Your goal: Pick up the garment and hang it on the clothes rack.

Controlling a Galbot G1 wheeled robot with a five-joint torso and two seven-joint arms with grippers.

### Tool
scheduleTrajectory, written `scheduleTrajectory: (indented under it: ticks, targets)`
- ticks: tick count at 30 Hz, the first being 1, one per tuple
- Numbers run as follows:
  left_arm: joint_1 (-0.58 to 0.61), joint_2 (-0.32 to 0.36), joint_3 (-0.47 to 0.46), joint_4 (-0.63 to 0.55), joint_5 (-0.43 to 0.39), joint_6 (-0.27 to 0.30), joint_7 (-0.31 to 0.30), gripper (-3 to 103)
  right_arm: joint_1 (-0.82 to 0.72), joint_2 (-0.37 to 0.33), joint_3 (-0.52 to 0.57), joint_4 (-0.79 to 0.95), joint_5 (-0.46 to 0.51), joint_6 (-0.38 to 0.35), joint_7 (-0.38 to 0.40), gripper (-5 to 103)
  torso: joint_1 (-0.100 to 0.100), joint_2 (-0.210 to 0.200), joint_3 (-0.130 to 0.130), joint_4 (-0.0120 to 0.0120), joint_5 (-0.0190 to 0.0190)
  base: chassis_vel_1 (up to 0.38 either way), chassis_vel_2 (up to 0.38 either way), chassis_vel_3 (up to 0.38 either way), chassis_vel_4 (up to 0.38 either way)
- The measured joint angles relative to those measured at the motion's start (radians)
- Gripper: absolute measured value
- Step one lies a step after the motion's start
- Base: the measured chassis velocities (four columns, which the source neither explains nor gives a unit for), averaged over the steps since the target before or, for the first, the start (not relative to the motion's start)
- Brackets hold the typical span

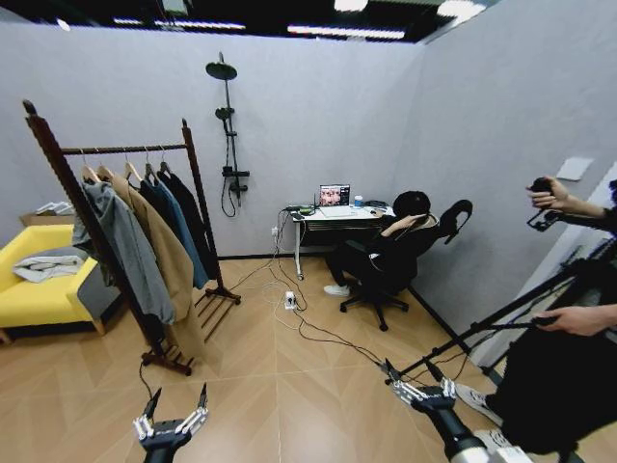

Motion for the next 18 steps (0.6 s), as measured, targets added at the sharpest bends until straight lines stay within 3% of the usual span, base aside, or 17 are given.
scheduleTrajectory:
  ticks: [18]
  targets:
    - [0.000, 0.000, 0.000, 0.000, 0.000, 0.000, 0.000, 100, 0.000, 0.000, 0.000, 0.000, 0.000, 0.000, 0.000, 100, 0.000, 0.000, 0.000, 0.0000, 0.0003, -0.061, -0.064, 0.069, 0.057]
